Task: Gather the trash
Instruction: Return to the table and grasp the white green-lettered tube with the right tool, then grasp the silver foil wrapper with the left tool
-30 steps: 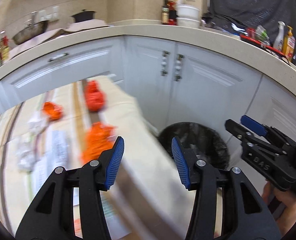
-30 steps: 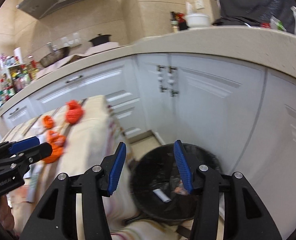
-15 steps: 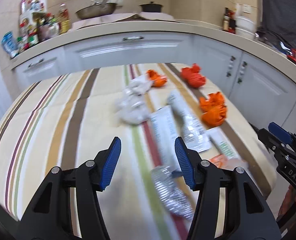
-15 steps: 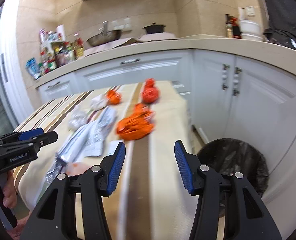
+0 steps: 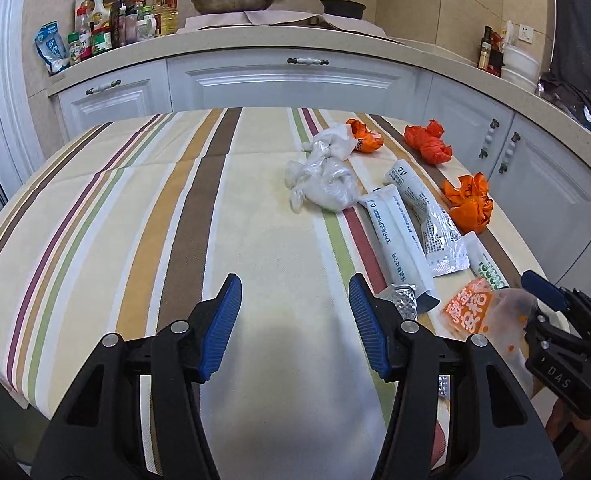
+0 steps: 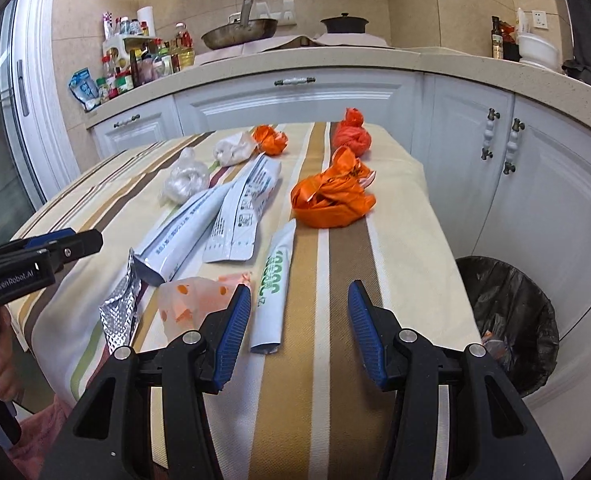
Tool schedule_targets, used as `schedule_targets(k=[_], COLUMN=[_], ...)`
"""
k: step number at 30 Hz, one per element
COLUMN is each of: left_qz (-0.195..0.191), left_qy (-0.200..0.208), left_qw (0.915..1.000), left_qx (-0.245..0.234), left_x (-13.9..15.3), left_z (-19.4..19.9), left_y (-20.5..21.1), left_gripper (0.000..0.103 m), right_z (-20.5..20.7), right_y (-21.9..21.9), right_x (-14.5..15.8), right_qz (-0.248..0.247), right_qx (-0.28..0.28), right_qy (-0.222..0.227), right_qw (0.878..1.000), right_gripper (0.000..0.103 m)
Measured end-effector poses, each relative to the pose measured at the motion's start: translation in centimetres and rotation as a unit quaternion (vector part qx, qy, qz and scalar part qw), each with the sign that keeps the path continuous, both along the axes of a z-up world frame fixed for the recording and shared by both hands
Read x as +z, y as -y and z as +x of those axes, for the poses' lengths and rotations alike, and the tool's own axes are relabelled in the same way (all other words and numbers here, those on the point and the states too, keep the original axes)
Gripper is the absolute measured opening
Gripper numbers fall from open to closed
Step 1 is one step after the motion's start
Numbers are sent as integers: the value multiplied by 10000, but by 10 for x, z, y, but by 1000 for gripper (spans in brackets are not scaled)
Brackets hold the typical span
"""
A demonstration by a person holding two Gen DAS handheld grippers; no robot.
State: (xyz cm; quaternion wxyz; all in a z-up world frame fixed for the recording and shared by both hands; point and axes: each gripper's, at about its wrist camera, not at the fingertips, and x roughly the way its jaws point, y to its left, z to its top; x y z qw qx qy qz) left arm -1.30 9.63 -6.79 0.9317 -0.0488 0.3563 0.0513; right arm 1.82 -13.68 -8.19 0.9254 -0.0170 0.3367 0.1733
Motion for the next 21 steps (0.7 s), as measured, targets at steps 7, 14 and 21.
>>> schedule_targets(k=[7, 14, 21], left_qz=[-54, -44, -37], left_qy=[-38, -52, -68], left_qw=[10000, 9998, 9995], left_qx=[-62, -173, -309], left_x=[-3, -3, -3], left_z=[0, -1, -3], left_y=[3, 13, 29], left_gripper=[54, 55, 56], right_z=[2, 1, -2], right_y=[-6, -7, 1], right_x=[-4, -5, -4], right_qz=[-39, -6, 27], right_qx=[80, 177, 141], right_qy=[-45, 7, 65], right_qw=[10000, 9998, 9999], right_gripper=[38, 19, 17])
